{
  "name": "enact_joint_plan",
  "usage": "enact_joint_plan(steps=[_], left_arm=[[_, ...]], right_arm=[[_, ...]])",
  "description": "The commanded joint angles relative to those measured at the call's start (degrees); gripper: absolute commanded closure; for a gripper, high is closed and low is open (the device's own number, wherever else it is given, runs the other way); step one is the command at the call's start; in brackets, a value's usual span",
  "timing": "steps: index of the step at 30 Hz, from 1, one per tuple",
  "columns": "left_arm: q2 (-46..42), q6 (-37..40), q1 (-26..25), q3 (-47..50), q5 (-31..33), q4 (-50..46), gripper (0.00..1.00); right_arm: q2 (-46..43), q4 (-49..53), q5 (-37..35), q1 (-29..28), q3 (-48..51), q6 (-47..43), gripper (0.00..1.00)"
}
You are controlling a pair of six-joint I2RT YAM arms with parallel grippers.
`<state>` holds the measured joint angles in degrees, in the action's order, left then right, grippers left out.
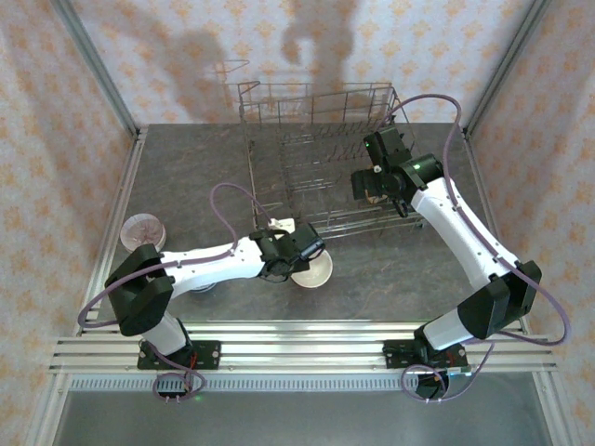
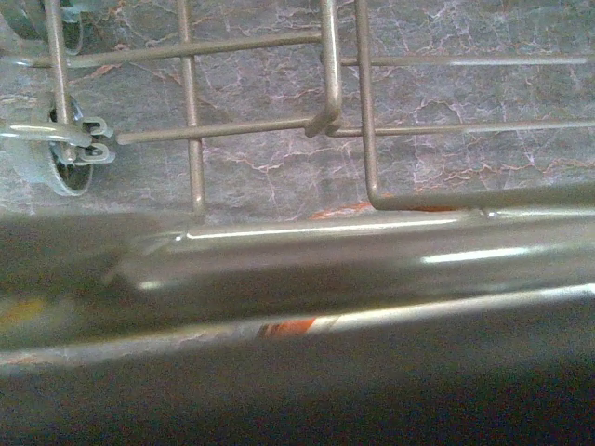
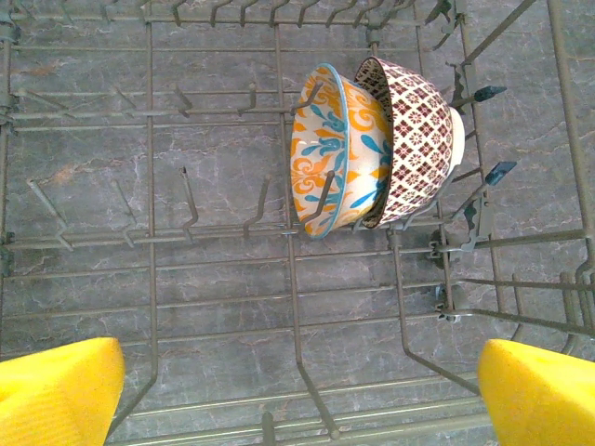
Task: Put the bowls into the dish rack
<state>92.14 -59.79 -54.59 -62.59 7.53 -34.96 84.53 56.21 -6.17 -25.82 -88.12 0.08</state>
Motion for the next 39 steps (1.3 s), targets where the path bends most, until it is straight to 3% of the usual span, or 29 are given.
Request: enact_joint_plan(steps=[1,13,26,39], left_arm=[[1.8,2.0,-0.1,-0.7,-3.3,-3.4,0.71],[3.7,2.6,-0.8,-3.1,-2.8,-6.1,0.78],[0.6,1.8,-1.1,-3.3,-3.0,-5.2,0.95],[-2.5,4.5,-2.6,-4.8,-3.4,-7.7,1.0]], right_arm=[[-0.6,1.4,-1.5,-0.1,-1.1,-0.2,0.03],[-1.8,1.3,-1.2,0.0,0.4,0.3,0.03],[-2.6,1.0,-2.5,0.0,1.2,-0.1,0.03],[-3.6,1.9,-2.0,0.0,0.2,-0.1,0.03]])
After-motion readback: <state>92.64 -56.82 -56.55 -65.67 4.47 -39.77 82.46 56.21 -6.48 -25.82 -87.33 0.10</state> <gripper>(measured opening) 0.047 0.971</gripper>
